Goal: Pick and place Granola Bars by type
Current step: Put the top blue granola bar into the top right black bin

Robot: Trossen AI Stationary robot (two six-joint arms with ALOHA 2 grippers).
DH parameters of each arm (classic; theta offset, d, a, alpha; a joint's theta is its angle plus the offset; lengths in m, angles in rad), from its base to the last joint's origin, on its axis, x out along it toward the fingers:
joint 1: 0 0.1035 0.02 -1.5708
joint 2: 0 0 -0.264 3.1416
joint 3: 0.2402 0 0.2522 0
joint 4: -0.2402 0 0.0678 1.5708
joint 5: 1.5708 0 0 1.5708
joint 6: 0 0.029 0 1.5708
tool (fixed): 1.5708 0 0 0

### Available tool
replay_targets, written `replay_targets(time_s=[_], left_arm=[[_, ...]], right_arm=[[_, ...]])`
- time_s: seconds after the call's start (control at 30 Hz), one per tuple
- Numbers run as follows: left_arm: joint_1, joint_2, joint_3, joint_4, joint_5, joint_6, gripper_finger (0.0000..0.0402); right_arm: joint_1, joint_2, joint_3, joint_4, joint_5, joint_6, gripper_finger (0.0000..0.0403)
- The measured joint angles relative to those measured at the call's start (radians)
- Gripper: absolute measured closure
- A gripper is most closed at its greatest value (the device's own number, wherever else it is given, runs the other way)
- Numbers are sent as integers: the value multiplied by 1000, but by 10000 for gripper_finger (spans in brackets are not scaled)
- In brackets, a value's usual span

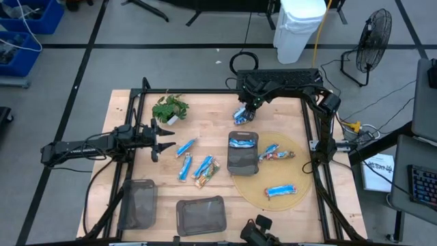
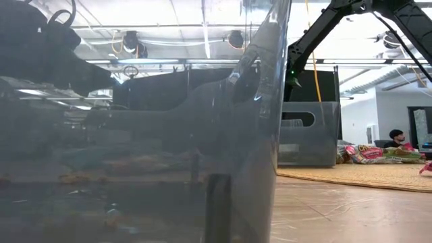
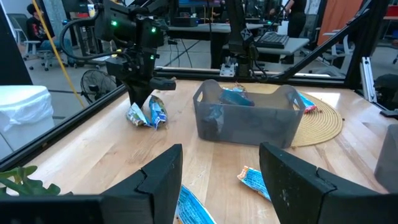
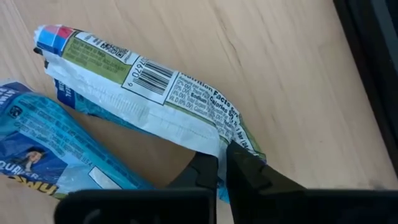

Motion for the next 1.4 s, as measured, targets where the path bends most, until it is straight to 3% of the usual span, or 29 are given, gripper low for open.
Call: replay_targets(time_s=[0.57, 0.77, 0.93, 1.4], left_arm=[[0, 0, 0, 0, 0, 0, 186], [0, 0, 0, 0, 0, 0, 186], [0, 0, 0, 0, 0, 0, 185], [0, 0, 0, 0, 0, 0, 186]], right_arm=[[14, -255, -2, 4, -3, 25, 402], [61, -368, -1, 13, -97, 53, 402], [132, -429, -1, 4, -159, 81, 402], [422, -443, -1, -156, -159, 153, 402]])
